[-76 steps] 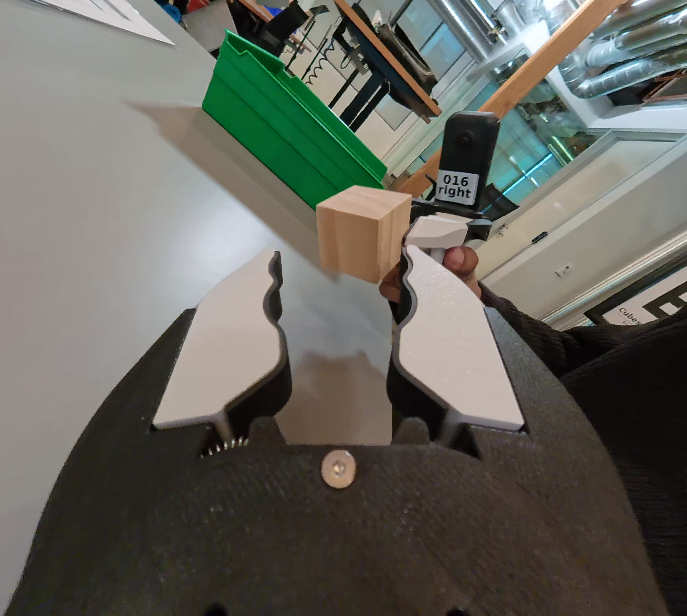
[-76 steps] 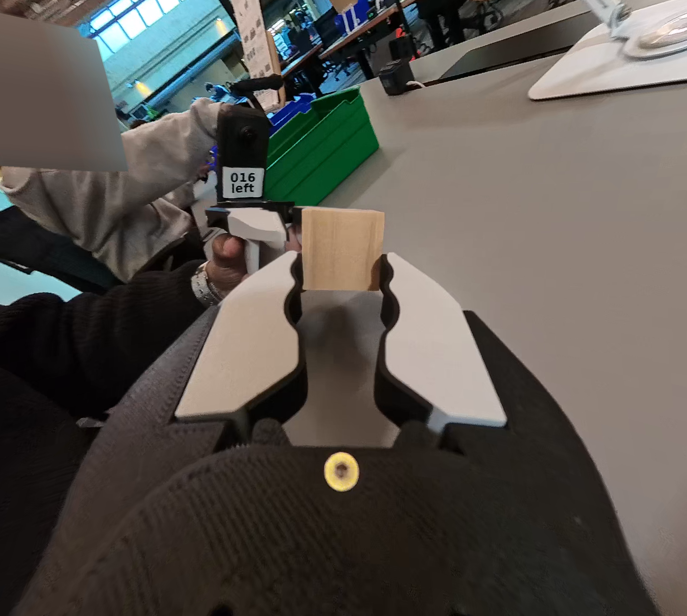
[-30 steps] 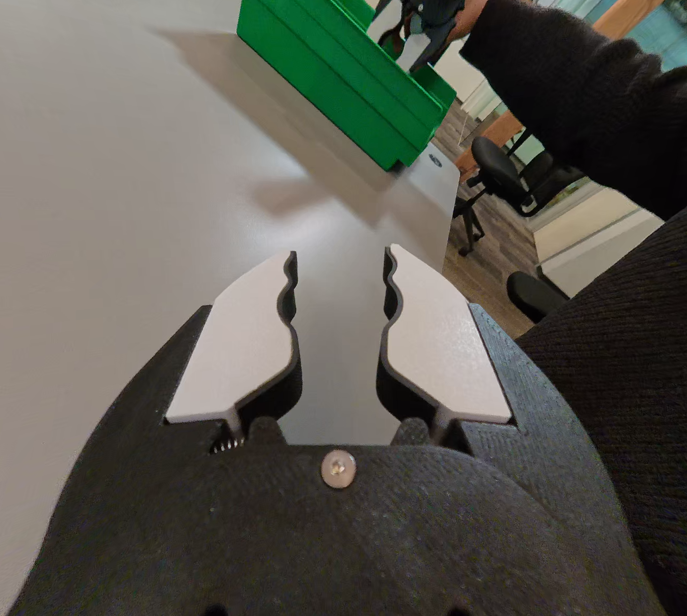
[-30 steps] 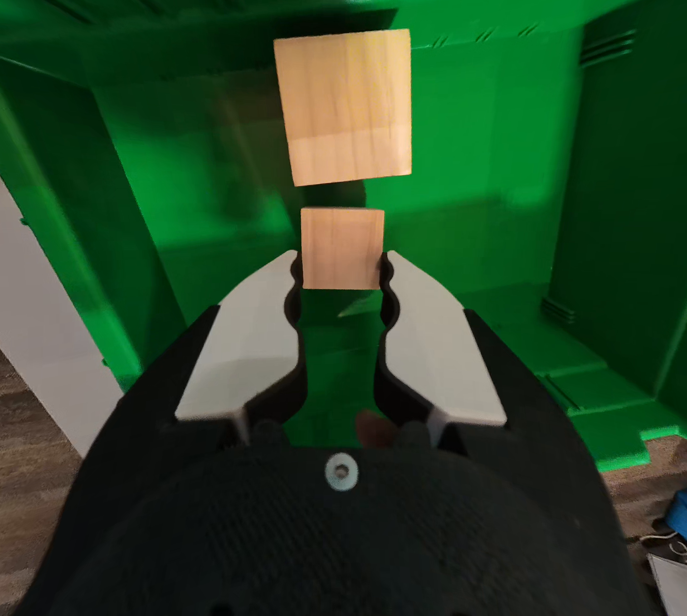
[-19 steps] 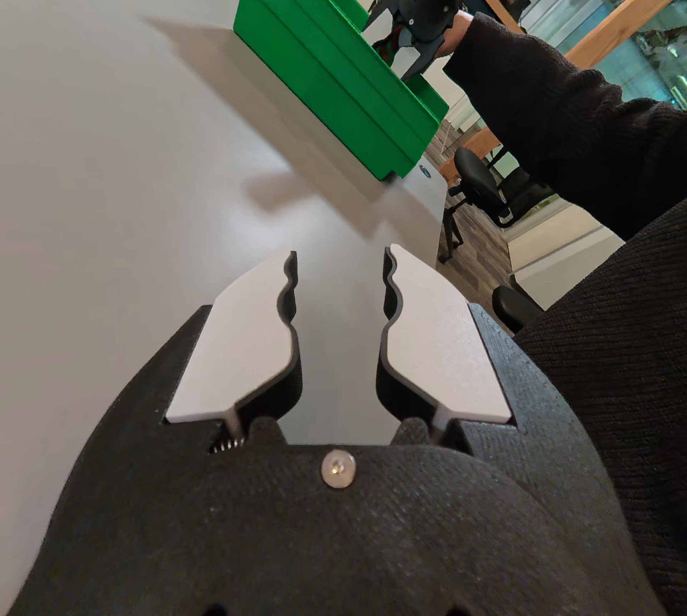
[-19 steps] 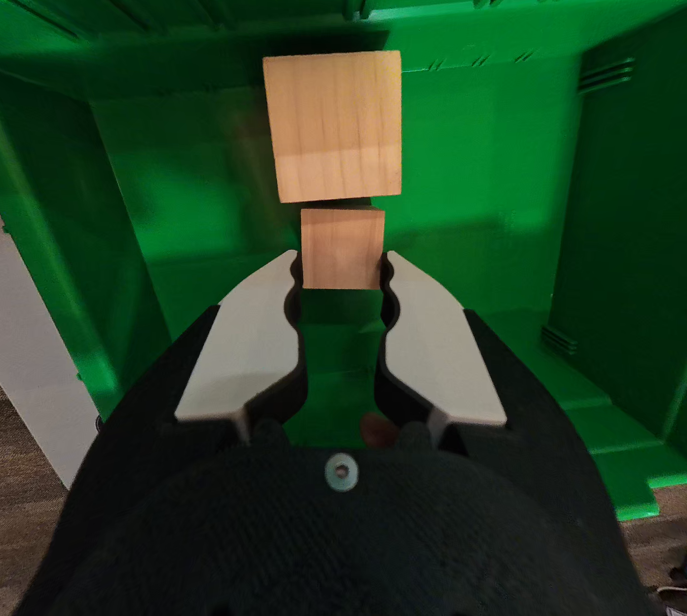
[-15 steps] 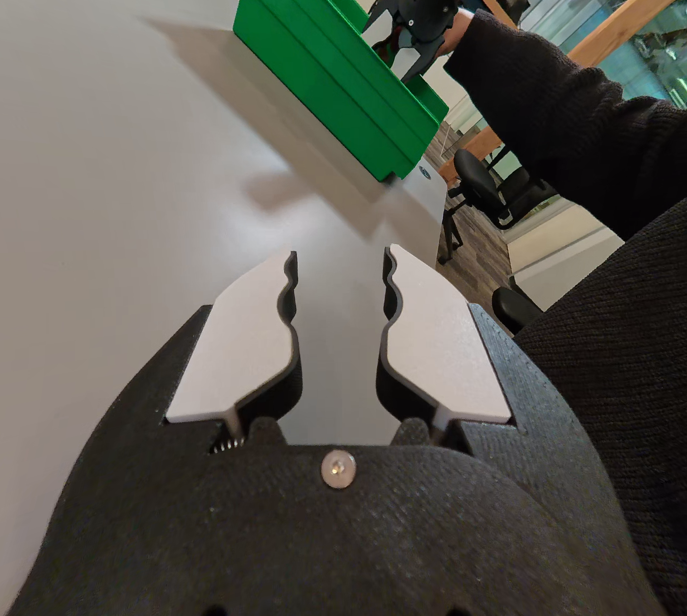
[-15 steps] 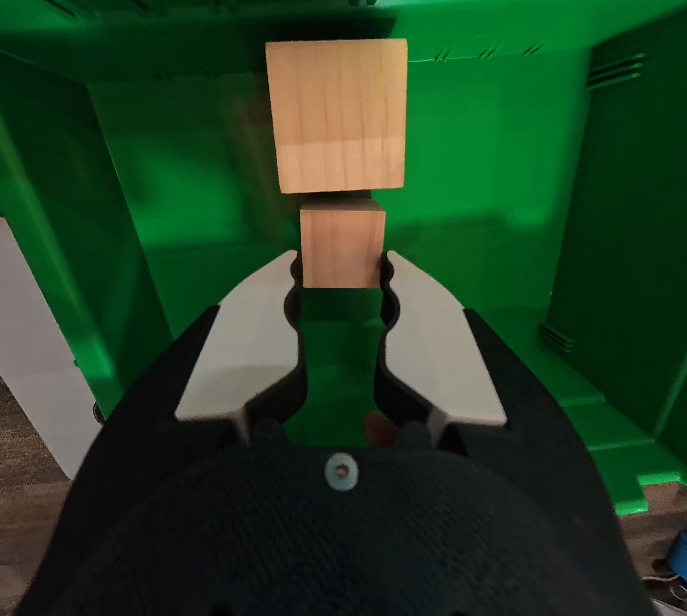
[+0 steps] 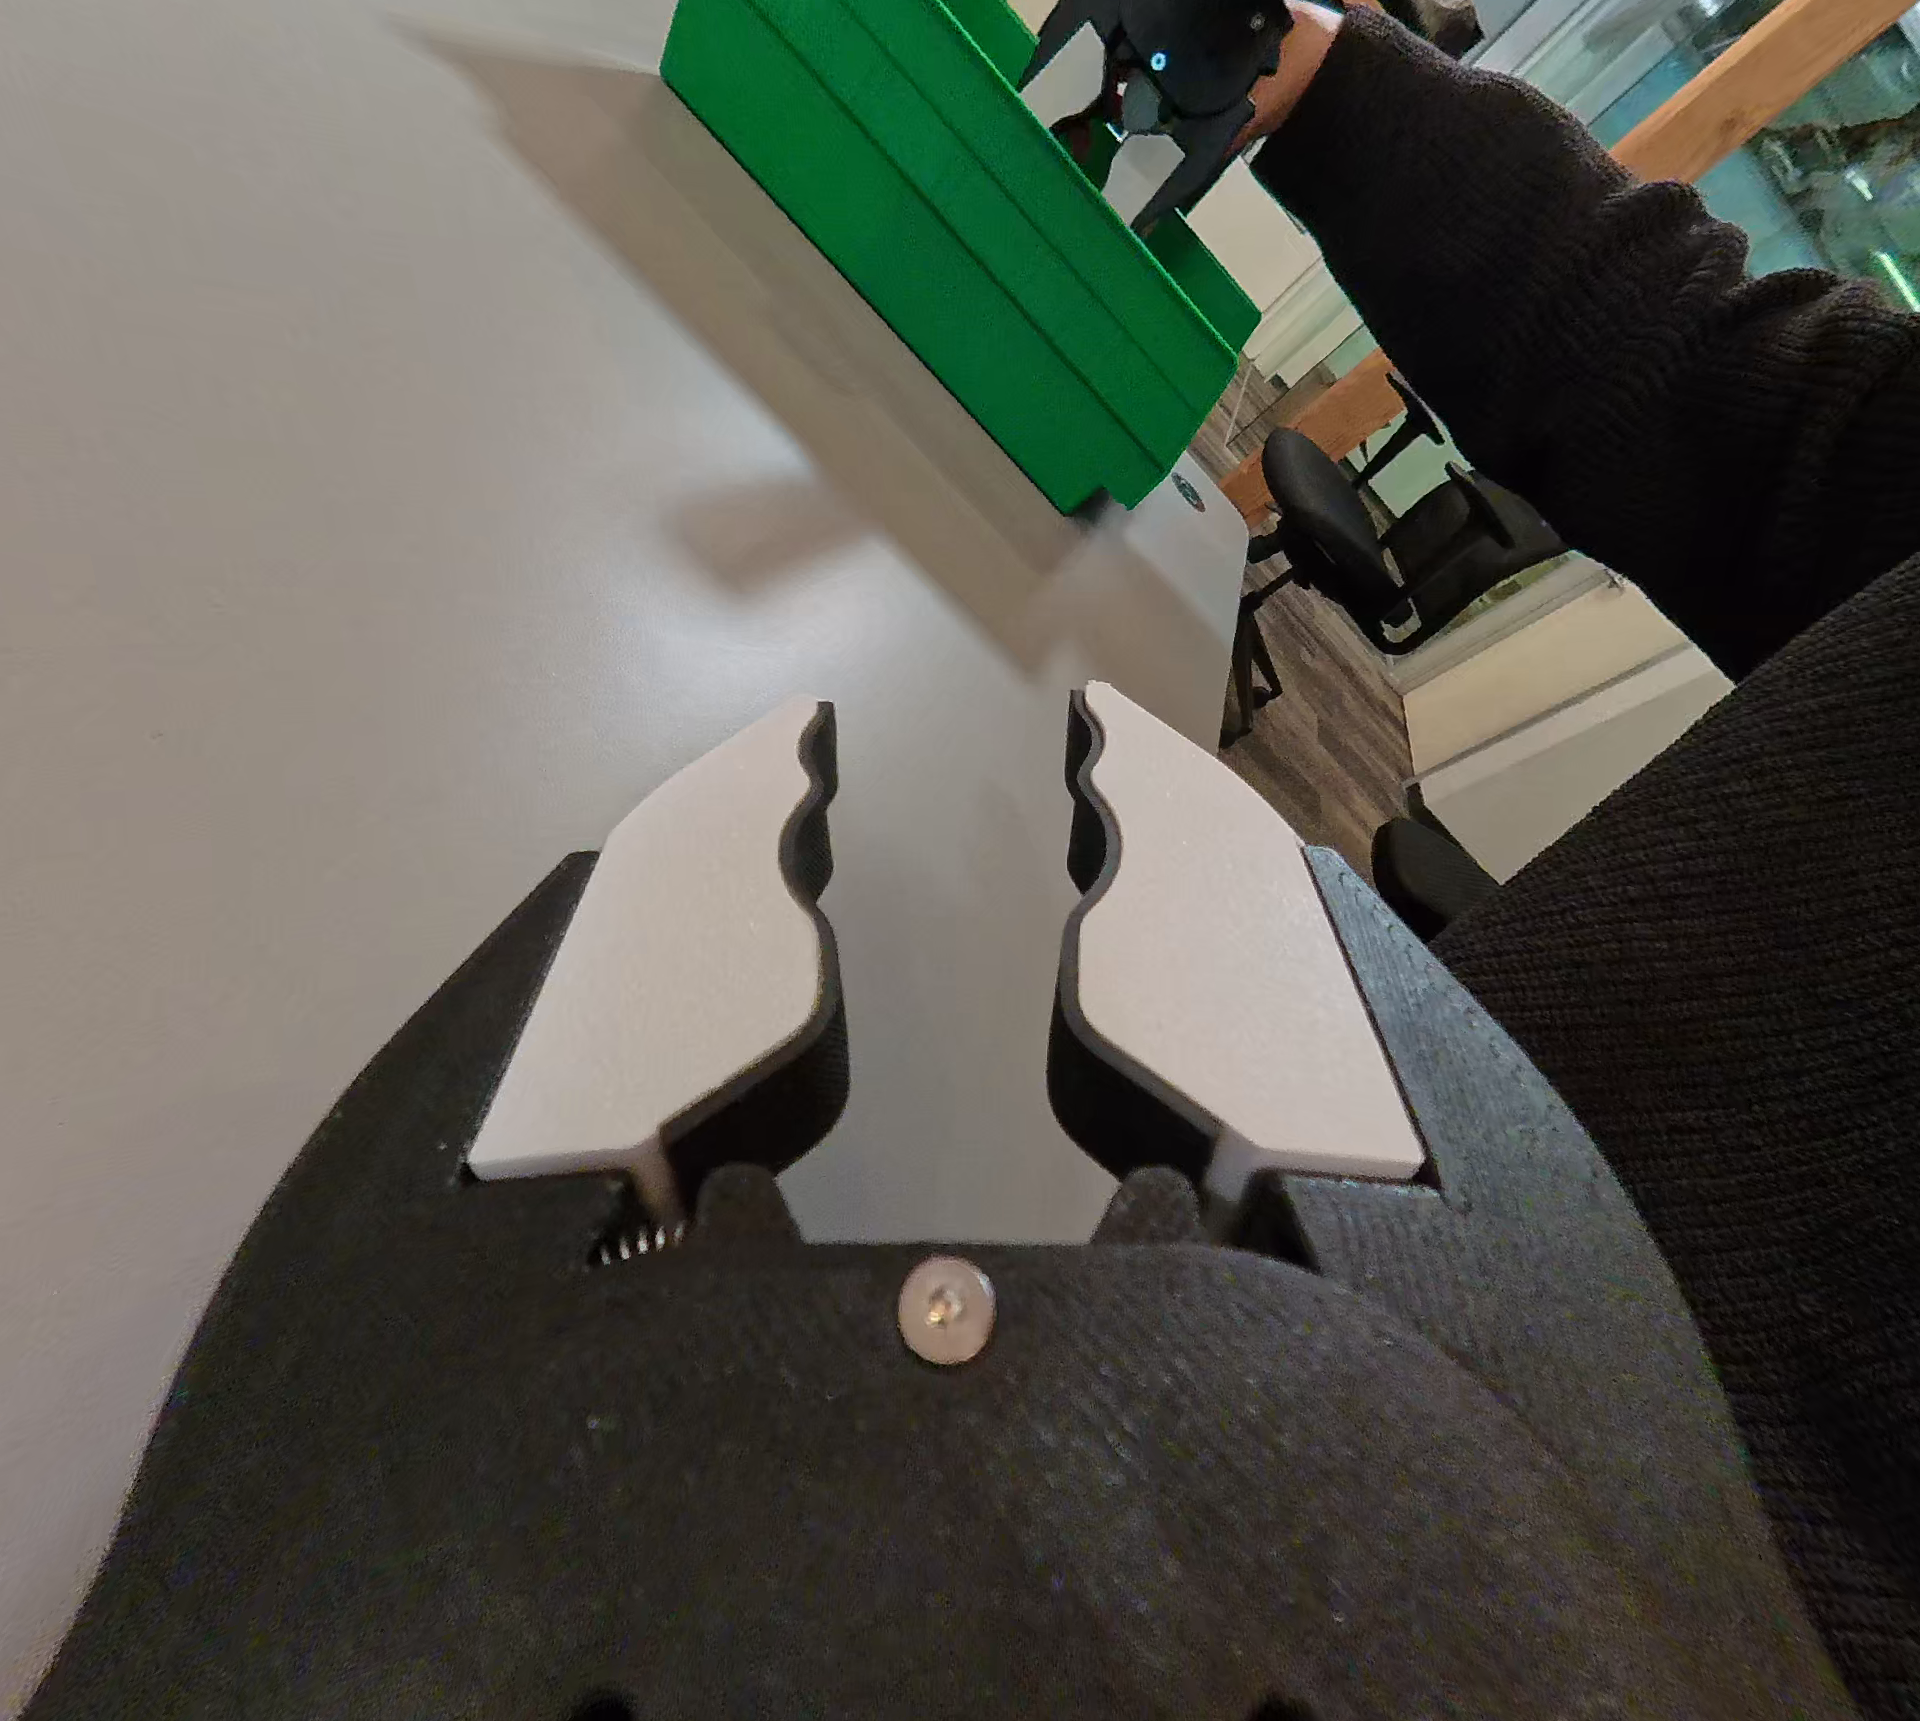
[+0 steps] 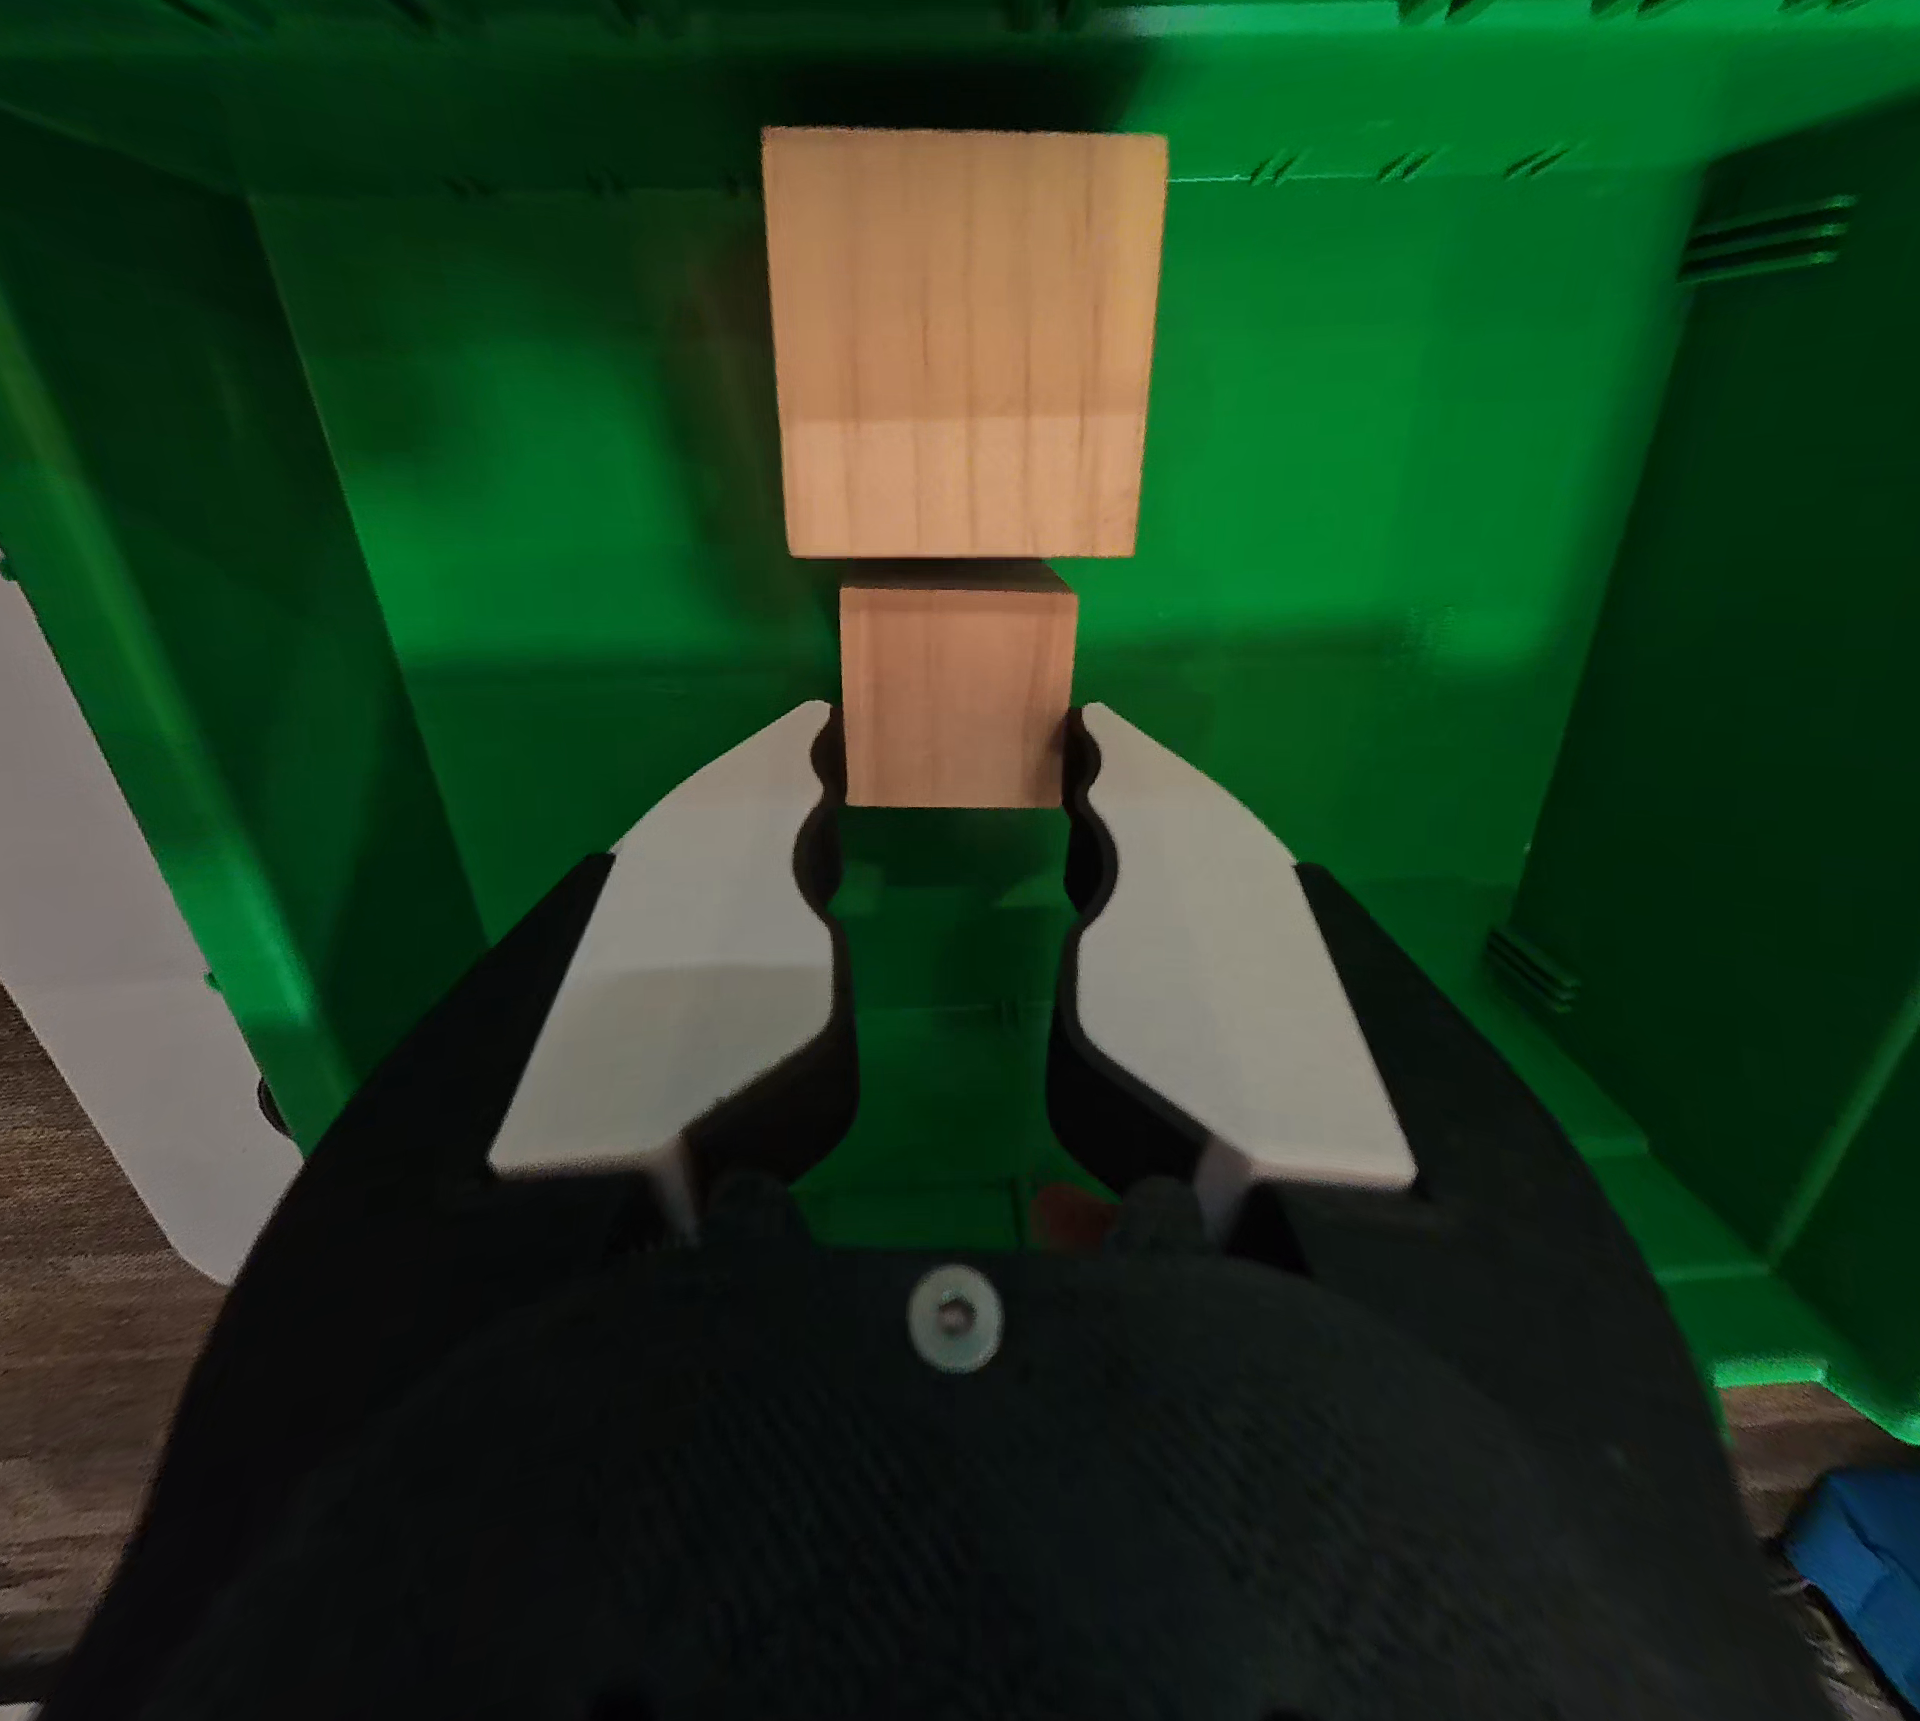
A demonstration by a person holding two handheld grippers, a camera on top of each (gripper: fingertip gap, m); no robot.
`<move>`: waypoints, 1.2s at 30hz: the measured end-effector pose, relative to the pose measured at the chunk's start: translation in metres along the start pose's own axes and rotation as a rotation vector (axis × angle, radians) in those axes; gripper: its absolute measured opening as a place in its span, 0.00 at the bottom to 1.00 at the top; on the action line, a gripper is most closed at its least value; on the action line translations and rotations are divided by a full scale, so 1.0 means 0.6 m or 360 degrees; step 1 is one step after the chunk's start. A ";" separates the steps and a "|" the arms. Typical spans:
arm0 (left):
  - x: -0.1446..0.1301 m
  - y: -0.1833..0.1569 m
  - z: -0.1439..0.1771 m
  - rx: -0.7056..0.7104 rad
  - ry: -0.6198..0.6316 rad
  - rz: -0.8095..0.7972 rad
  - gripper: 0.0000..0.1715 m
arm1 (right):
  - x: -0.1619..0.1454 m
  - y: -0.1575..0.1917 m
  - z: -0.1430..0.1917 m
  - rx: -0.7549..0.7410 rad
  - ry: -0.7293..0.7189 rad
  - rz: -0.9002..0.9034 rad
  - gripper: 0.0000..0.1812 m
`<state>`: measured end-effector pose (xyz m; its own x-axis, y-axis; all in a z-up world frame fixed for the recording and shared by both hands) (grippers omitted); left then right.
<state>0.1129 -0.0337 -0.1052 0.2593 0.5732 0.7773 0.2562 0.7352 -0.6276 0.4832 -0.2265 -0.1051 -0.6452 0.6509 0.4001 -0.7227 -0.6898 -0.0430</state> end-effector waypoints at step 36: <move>0.005 -0.022 -0.010 -0.0100 -0.0012 0.0037 0.23 | 0.010 0.013 0.034 -0.0284 -0.0067 0.0115 0.29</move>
<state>0.1161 -0.0442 -0.0948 0.2587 0.5927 0.7627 0.3081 0.6977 -0.6467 0.4788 -0.2346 -0.0841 -0.6885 0.5855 0.4280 -0.7099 -0.6646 -0.2329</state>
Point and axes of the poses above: each gripper's, where its closed fingertips meet, z back along the fingers, x out of its top, y = z × x across the jaws, the point moved 4 cm from there along z, back along the fingers, and after that the axes turned 14 degrees about -y, right-handed, at the moved point
